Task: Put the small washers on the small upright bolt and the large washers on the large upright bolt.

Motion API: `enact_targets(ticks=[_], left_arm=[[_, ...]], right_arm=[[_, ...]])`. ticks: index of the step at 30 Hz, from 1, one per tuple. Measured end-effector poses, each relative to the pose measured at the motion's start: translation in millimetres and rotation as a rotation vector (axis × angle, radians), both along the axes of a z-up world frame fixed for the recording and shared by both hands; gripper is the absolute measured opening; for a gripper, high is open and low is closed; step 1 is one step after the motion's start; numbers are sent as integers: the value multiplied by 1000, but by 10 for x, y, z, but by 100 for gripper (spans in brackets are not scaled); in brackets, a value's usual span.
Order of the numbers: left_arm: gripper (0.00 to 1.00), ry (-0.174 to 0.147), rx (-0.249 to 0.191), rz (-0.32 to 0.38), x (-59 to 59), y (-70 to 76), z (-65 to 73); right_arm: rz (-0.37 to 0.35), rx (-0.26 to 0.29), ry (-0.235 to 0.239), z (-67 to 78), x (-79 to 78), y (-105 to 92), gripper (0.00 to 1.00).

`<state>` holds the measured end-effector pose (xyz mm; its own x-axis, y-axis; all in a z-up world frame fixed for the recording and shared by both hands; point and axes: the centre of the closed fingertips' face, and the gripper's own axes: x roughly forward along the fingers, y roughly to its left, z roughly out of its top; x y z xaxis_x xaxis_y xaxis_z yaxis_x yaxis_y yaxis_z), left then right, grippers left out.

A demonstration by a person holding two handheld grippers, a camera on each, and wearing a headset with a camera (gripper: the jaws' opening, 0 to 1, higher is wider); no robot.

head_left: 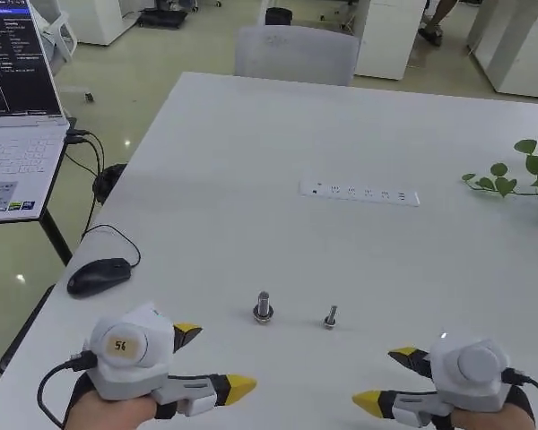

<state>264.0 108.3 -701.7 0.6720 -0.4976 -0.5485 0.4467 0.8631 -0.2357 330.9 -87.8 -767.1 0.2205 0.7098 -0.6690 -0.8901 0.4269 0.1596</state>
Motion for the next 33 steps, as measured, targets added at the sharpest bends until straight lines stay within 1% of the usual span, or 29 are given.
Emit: enact_targets(ticks=[8, 12, 33], left_arm=[[73, 6, 1, 0, -17, -5, -24], [73, 8, 5, -3, -22, -2, -36], [73, 15, 15, 1, -43, 28, -53]], right_arm=[[1, -9, 6, -38, -20, -20, 67], [16, -27, 11, -70, -49, -38, 68], [11, -31, 22, -83, -88, -63, 69]])
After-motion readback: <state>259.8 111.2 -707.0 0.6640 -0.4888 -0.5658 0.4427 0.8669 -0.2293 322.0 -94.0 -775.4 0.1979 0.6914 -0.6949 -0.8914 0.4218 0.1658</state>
